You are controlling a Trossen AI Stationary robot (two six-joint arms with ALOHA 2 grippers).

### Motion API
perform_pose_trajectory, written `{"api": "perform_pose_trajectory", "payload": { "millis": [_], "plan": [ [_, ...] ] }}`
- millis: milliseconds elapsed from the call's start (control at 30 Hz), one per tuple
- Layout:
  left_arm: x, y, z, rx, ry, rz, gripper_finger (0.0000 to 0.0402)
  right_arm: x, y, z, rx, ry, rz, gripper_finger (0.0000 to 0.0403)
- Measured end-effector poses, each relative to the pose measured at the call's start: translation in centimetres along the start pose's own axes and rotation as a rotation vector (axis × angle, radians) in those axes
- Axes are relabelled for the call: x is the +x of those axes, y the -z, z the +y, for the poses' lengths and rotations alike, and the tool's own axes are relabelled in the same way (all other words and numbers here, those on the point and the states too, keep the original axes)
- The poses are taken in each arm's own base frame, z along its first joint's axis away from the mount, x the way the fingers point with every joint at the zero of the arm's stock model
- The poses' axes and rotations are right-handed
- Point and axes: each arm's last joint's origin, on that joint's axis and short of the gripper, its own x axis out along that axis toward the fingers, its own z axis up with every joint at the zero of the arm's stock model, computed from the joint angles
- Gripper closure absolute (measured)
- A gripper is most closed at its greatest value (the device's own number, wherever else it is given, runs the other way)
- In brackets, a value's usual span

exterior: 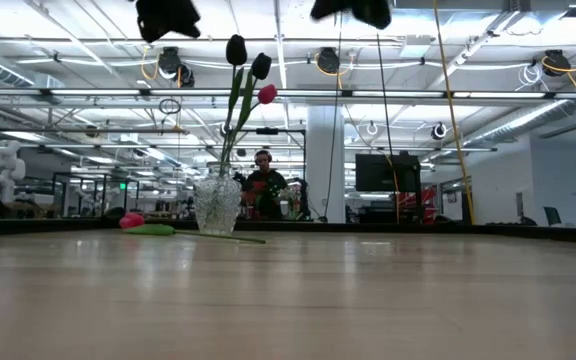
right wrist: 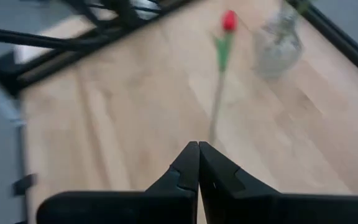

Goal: Sort flowers into vase by color
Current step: Put the red tulip into the transparent flower vase

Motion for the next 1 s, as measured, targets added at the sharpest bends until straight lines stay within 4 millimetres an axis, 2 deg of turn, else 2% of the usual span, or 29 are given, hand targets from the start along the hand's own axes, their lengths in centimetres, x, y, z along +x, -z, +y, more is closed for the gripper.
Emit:
{"api": "perform_pose_trajectory", "payload": {
  "millis": [133, 300, 433, 567, 667, 733, 833, 1000],
  "plan": [
    [-0.1, 0.9, 0.9, -0.007, -0.066, 0.099, 0.0268, 3.4, -0.4, -1.6, 0.049, 0.073, 0.055, 0.0403],
    [-1.1, 2.9, 3.1, -0.032, -0.365, 0.278, 0.0268, 8.5, 0.1, -2.0, 0.108, 0.129, 0.11, 0.0403],
    [-2.3, 3.3, 4.1, -0.068, -0.401, 0.265, 0.0268, 12.8, 1.0, -1.9, 0.154, 0.139, 0.138, 0.0398],
    [-2.9, 5.5, 5.3, -0.112, -0.422, 0.208, 0.0268, 16.1, 1.6, -1.8, 0.207, 0.133, 0.129, 0.0385],
    [-2.8, 7.9, 5.8, -0.146, -0.375, 0.14, 0.0268, 17.3, 1.8, -1.7, 0.225, 0.126, 0.115, 0.0375],
    [-2.6, 9.1, 5.9, -0.157, -0.295, 0.069, 0.0268, 17.4, 1.7, -1.6, 0.227, 0.119, 0.101, 0.037],
    [-2.1, 10.5, 5.9, -0.19, -0.185, -0.057, 0.0268, 17.5, 1.3, -1.4, 0.23, 0.12, 0.046, 0.0362],
    [-1.5, 12.3, 6.2, -0.207, -0.142, -0.15, 0.0268, 17.7, 0.2, -1.2, 0.186, 0.146, -0.1, 0.035]
  ]
}}
